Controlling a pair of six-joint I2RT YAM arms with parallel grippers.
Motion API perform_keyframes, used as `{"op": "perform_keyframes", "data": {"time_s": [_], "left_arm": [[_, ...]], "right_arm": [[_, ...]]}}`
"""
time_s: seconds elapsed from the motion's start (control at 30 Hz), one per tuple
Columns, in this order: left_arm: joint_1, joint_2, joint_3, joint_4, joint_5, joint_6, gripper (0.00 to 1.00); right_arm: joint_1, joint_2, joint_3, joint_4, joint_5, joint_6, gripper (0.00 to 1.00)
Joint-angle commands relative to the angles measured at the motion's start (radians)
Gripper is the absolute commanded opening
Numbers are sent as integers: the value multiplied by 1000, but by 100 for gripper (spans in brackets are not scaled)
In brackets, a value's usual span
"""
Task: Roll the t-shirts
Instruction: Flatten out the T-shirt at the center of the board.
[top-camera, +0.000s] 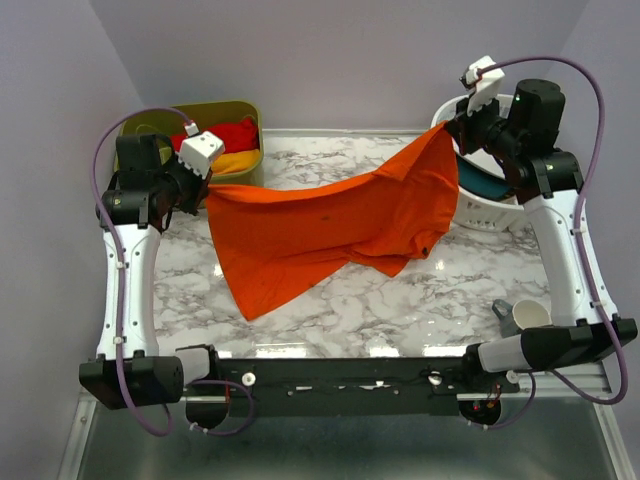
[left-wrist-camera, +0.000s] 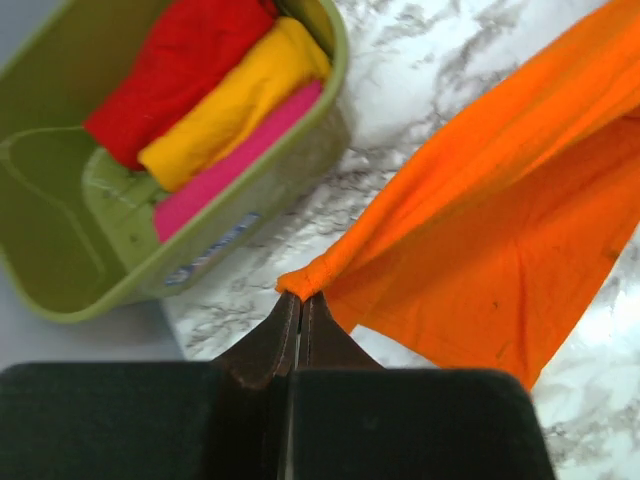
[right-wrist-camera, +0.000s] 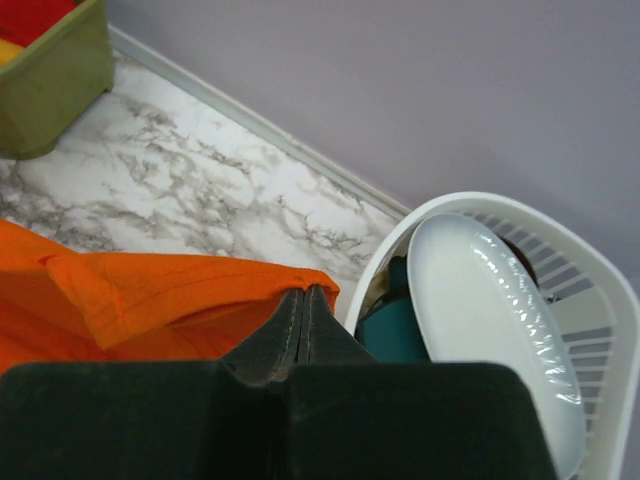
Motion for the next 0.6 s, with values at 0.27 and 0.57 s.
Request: {"op": "perform_keyframes", "data": {"time_s": [0.27, 0.57], "left_arm": [[7, -260, 88, 278, -240, -97, 0], [7, -470, -1, 447, -276, -169, 0]], "right_arm": [[-4, -235, 98, 53, 42, -105, 0], [-4, -378, 211, -42, 5, -96, 0]]}}
